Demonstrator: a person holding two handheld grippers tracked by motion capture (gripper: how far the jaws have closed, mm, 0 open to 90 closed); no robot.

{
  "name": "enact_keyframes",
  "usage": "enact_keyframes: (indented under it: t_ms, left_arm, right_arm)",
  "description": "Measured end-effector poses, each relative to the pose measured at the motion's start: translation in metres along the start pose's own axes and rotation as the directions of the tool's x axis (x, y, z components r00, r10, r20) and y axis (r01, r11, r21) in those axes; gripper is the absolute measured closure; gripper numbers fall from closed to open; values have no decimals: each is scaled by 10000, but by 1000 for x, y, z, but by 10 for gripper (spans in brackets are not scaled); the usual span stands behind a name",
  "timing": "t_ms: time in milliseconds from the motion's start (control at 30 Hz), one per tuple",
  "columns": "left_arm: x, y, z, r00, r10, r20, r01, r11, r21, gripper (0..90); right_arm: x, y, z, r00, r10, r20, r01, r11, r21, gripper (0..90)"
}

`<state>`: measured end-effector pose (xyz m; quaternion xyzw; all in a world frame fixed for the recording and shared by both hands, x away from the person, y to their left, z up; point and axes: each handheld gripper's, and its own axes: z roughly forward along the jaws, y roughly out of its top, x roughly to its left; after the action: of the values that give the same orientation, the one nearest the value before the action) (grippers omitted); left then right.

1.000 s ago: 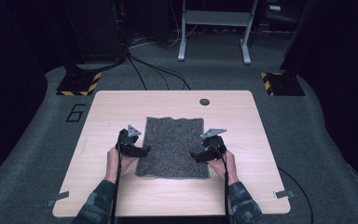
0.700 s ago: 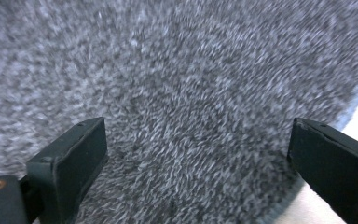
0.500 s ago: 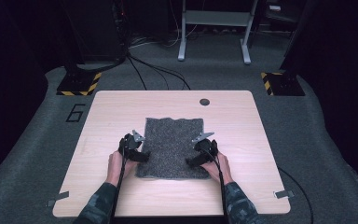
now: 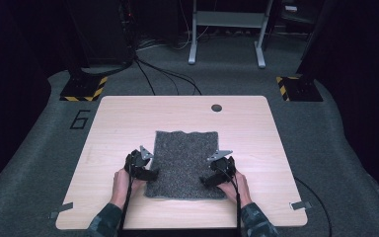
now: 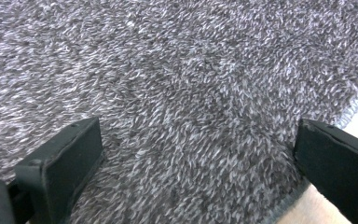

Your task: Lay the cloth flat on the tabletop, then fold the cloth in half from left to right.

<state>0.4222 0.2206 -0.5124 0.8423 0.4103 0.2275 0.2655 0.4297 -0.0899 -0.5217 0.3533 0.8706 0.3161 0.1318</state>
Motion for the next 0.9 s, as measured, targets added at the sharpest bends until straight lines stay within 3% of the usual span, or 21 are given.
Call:
enact_keyframes:
  t_ms: [100, 167, 333, 600, 633, 700, 833, 900]
  left_arm:
    - [-2, -3, -3, 9998, -48, 178, 50, 10000, -61, 159]
    - [2, -3, -8, 9993, -169, 334, 176, 9997, -197, 147]
    - [22, 8, -15, 9943, -816, 690, 862, 9941, -660, 136]
    - [58, 34, -4, 9784, -1730, 1129, 1837, 9787, -921, 135]
    - [62, 37, -2, 9800, -1651, 1112, 1750, 9808, -857, 137]
    - [66, 43, 4, 9767, -1845, 1093, 1942, 9772, -856, 124]
    - [73, 54, 16, 9760, -1856, 1135, 1953, 9774, -814, 109]
    - [76, 59, 21, 9787, -1691, 1164, 1772, 9822, -626, 108]
  right_arm:
    - [1, -1, -2, 10000, -67, 28, 66, 10000, 74, 0]
    - [2, 0, -7, 10000, 18, 77, -16, 9998, -209, 0]
    - [15, 12, -24, 9995, -228, -212, 213, 9974, -694, 0]
    - [50, 29, -24, 9934, -697, -914, 608, 9934, -971, 0]
    - [55, 31, -23, 9925, -785, -939, 696, 9930, -953, 0]
    - [63, 35, -20, 9893, -1005, -1055, 906, 9914, -942, 0]
    - [79, 42, -14, 9833, -1217, -1354, 1094, 9894, -951, 0]
    - [86, 46, -12, 9807, -1371, -1392, 1246, 9877, -950, 0]
